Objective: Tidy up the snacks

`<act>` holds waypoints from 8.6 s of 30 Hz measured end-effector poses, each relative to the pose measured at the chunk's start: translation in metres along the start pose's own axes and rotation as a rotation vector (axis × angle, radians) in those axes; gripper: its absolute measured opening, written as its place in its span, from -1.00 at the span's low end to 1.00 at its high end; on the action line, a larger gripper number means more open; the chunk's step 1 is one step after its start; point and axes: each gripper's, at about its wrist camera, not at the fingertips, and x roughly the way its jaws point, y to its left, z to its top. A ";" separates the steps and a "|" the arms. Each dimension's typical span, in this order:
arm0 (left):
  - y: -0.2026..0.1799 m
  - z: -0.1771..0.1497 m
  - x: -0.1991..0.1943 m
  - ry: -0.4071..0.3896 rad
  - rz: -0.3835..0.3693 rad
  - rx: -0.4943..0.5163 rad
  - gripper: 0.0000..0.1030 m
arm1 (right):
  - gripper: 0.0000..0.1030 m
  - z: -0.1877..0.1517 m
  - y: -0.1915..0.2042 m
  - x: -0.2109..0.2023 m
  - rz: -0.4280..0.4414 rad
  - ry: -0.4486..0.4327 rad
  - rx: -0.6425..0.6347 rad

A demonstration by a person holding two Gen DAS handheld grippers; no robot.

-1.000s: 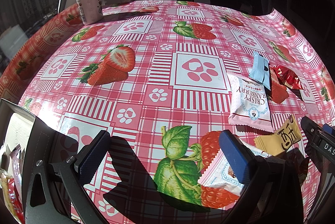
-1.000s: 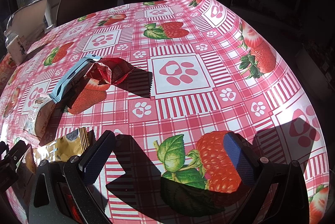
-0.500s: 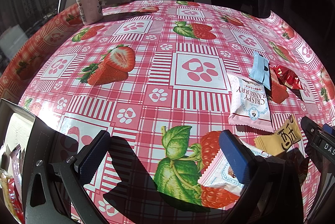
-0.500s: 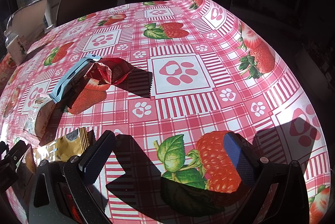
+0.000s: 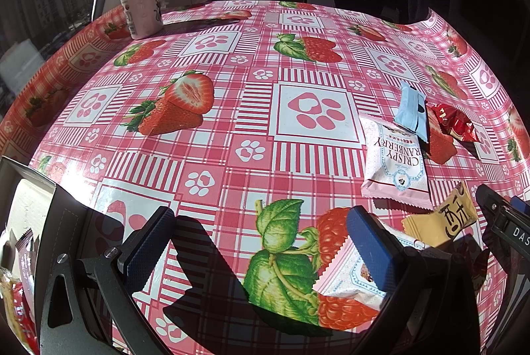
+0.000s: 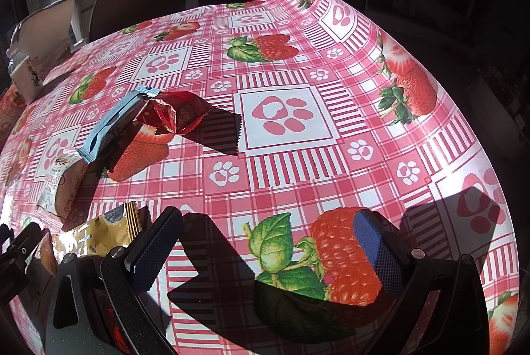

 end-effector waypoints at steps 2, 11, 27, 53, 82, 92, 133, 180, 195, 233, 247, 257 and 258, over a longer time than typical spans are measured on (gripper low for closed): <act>0.000 0.000 0.000 0.000 -0.001 0.001 1.00 | 1.00 0.000 0.000 0.000 -0.001 0.000 0.000; 0.000 0.000 0.000 0.000 -0.001 0.001 1.00 | 1.00 0.000 0.000 0.000 -0.002 -0.001 0.000; 0.000 0.000 0.000 0.000 -0.002 0.001 1.00 | 1.00 0.000 0.001 0.000 -0.002 -0.001 0.000; 0.000 0.000 0.000 0.000 -0.002 0.001 1.00 | 1.00 0.000 0.001 0.000 -0.002 -0.001 0.000; 0.001 0.000 0.000 0.000 -0.003 0.001 1.00 | 1.00 0.000 0.000 0.000 -0.002 -0.001 0.000; 0.001 0.000 0.000 0.000 -0.004 0.002 1.00 | 1.00 0.000 0.000 0.000 -0.001 -0.001 0.000; 0.001 0.000 0.000 0.000 -0.005 0.002 1.00 | 1.00 0.000 0.000 0.000 -0.001 -0.001 0.000; -0.012 0.041 -0.013 0.428 -0.071 0.030 1.00 | 1.00 0.057 -0.005 0.034 0.116 0.519 -0.078; -0.077 0.083 0.056 0.471 -0.081 0.126 1.00 | 1.00 0.133 0.066 0.061 0.191 0.397 -0.459; 0.152 -0.010 -0.124 0.430 -0.113 0.071 -0.20 | -0.47 0.011 0.255 -0.105 0.561 0.584 -0.397; 0.268 -0.058 -0.118 0.525 -0.008 -0.099 -0.20 | -0.47 -0.063 0.392 -0.125 0.568 0.684 -0.585; 0.263 -0.068 -0.117 0.544 -0.028 -0.085 0.31 | -0.42 -0.068 0.395 -0.116 0.519 0.730 -0.569; 0.262 -0.067 -0.120 0.528 -0.022 -0.083 0.54 | -0.31 -0.069 0.394 -0.116 0.520 0.733 -0.561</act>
